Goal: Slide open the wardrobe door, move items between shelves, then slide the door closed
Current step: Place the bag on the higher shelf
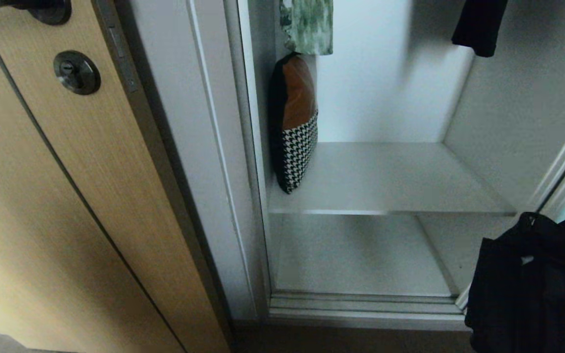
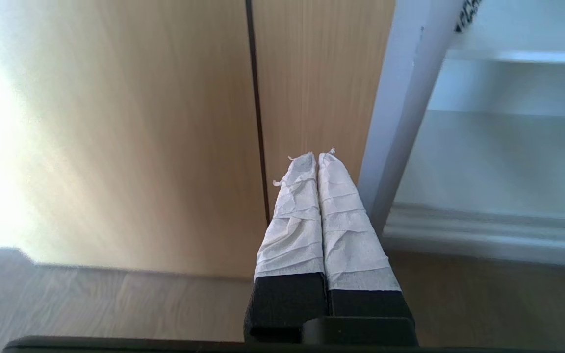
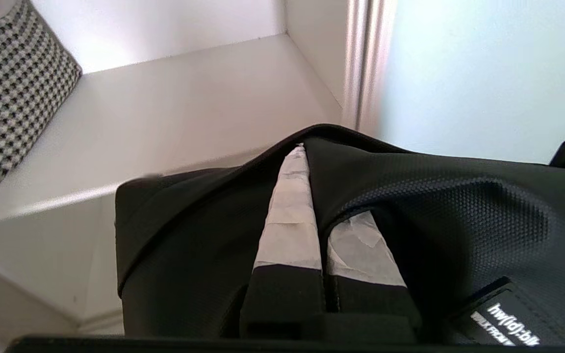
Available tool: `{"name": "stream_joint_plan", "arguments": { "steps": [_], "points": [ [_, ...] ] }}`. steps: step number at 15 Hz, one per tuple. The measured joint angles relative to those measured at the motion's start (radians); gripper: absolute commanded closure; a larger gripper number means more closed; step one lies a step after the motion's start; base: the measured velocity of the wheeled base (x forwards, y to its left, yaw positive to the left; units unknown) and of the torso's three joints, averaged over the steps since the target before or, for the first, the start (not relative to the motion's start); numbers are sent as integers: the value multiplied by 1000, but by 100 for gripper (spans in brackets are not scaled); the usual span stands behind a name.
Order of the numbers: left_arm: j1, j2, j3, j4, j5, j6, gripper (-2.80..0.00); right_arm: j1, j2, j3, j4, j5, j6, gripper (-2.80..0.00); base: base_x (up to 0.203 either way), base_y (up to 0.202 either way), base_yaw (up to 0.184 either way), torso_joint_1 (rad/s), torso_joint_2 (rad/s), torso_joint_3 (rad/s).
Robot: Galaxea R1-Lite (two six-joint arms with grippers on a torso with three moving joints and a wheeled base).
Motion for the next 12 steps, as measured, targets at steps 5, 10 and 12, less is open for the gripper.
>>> {"name": "stream_joint_plan", "arguments": {
  "steps": [5,10,12],
  "points": [
    [0,0,0,0,0,0,0,0,0,0,0,0,0,0,183,0,2,2,2,3],
    [1,0,0,0,0,1,0,0,22,-31,-1,0,0,0,12,0,0,4,1,-1],
    [1,0,0,0,0,1,0,0,53,-81,0,1,0,0,0,0,0,0,0,0]
  ]
}}
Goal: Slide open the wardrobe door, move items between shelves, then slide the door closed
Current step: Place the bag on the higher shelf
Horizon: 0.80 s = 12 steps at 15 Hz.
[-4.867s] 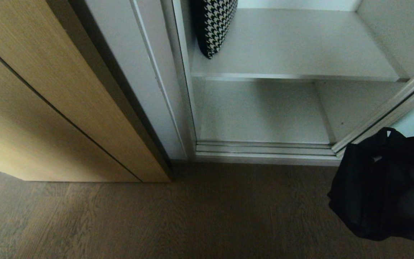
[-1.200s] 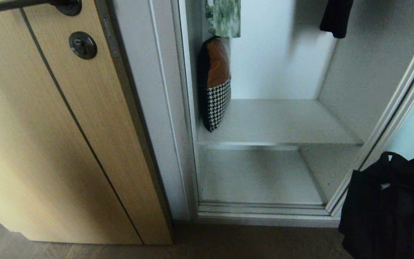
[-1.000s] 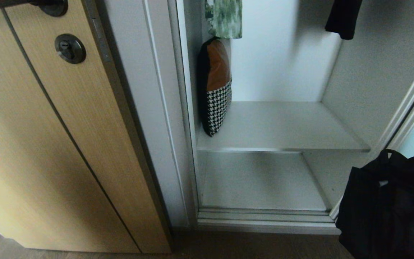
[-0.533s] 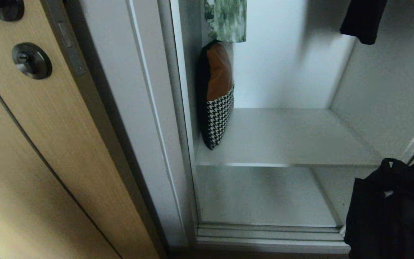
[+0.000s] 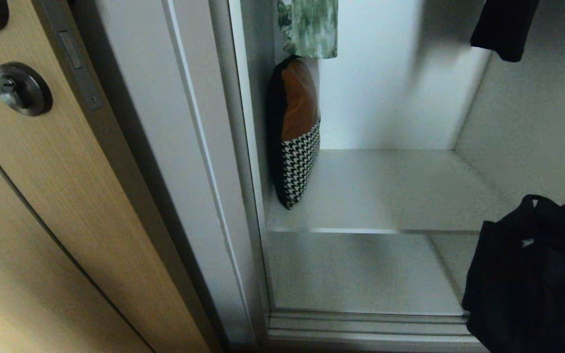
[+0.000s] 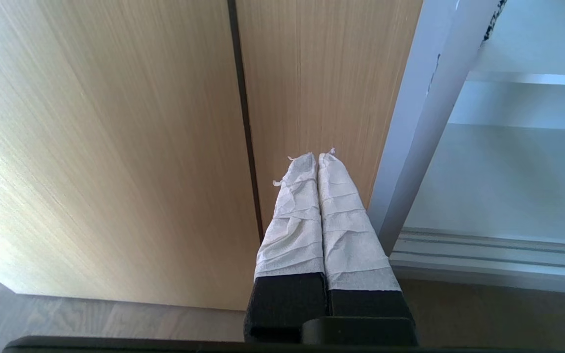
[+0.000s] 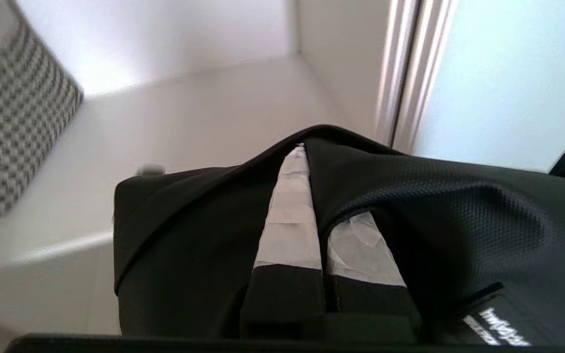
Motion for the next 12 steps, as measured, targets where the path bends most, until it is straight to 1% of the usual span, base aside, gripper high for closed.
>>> {"name": "stream_joint_plan", "arguments": {
  "steps": [3,5,7,9,12],
  "points": [
    [-1,0,0,0,0,0,0,1,89,-103,-12,0,1,0,0,0,0,0,0,0],
    [-1,0,0,0,0,-1,0,2,158,-142,-12,1,5,0,0,0,0,0,0,0],
    [-1,0,0,0,0,0,0,16,239,-206,-20,1,3,0,0,0,0,0,0,0],
    [-1,0,0,0,0,0,0,63,326,-307,-34,-6,0,0,0,0,0,0,0,0],
    [0,0,0,0,0,0,0,158,469,-473,-36,-13,-1,0,0,0,0,0,0,0]
  ]
}}
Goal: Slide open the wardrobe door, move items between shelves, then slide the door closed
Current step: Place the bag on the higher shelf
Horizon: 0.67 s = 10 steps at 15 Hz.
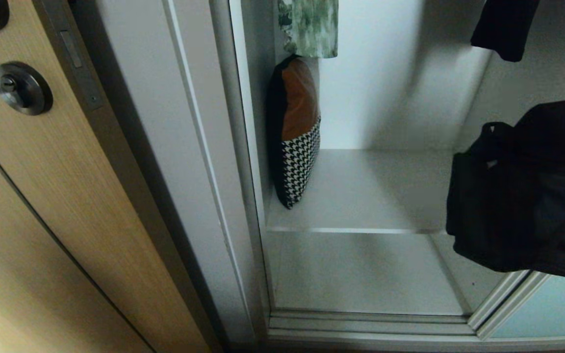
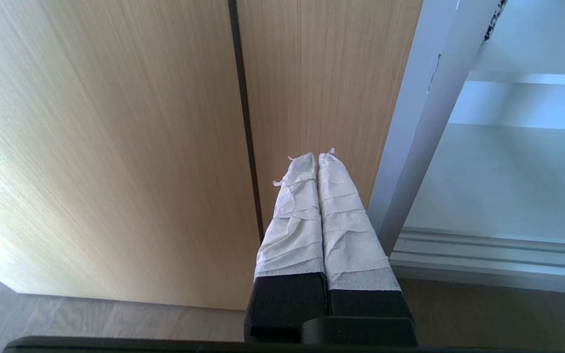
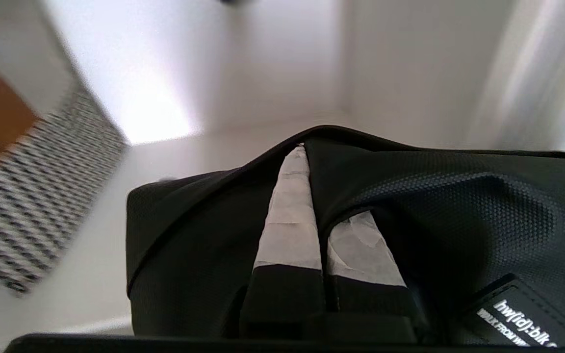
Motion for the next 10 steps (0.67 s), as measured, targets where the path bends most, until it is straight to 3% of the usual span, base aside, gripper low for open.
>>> {"name": "stream_joint_plan", "arguments": {
  "steps": [5,10],
  "points": [
    [-1,0,0,0,0,0,0,152,273,-251,-37,-20,-14,0,0,0,0,0,0,0],
    [-1,0,0,0,0,0,0,207,627,-594,-127,-144,-37,0,0,0,0,0,0,0]
  ]
}}
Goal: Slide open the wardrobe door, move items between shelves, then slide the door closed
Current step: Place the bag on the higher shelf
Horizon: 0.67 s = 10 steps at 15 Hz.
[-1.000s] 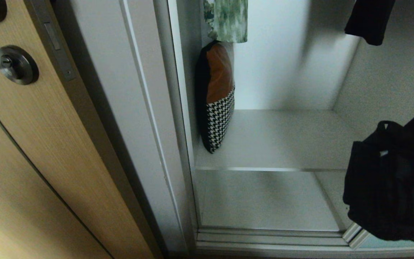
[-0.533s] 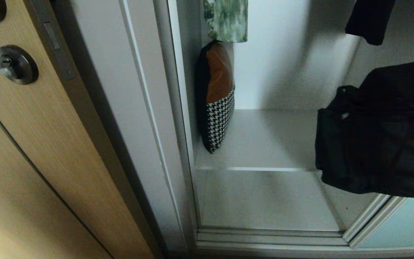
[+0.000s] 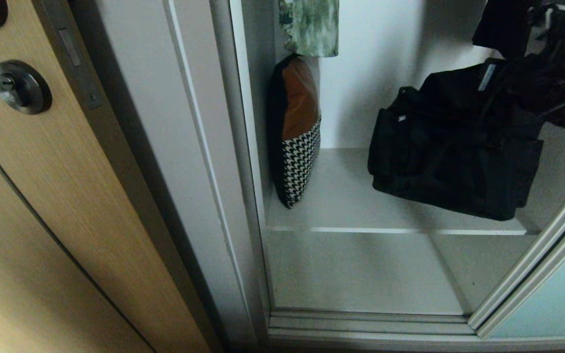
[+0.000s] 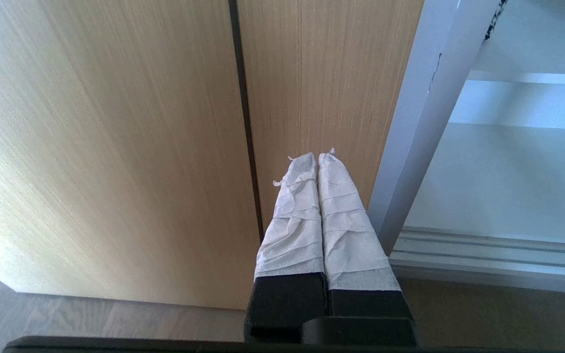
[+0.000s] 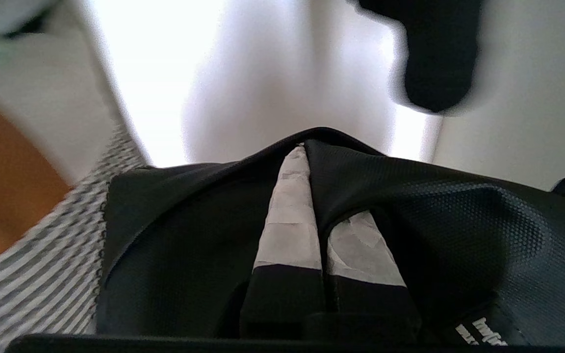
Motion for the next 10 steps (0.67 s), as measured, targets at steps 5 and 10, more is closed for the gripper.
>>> {"name": "stream_joint_plan", "arguments": {
  "steps": [5,10],
  "points": [
    [0,0,0,0,0,0,0,31,326,-243,-96,-90,-157,0,0,0,0,0,0,0],
    [0,0,0,0,0,0,0,23,481,-260,-238,-106,-206,0,0,0,0,0,0,0]
  ]
}}
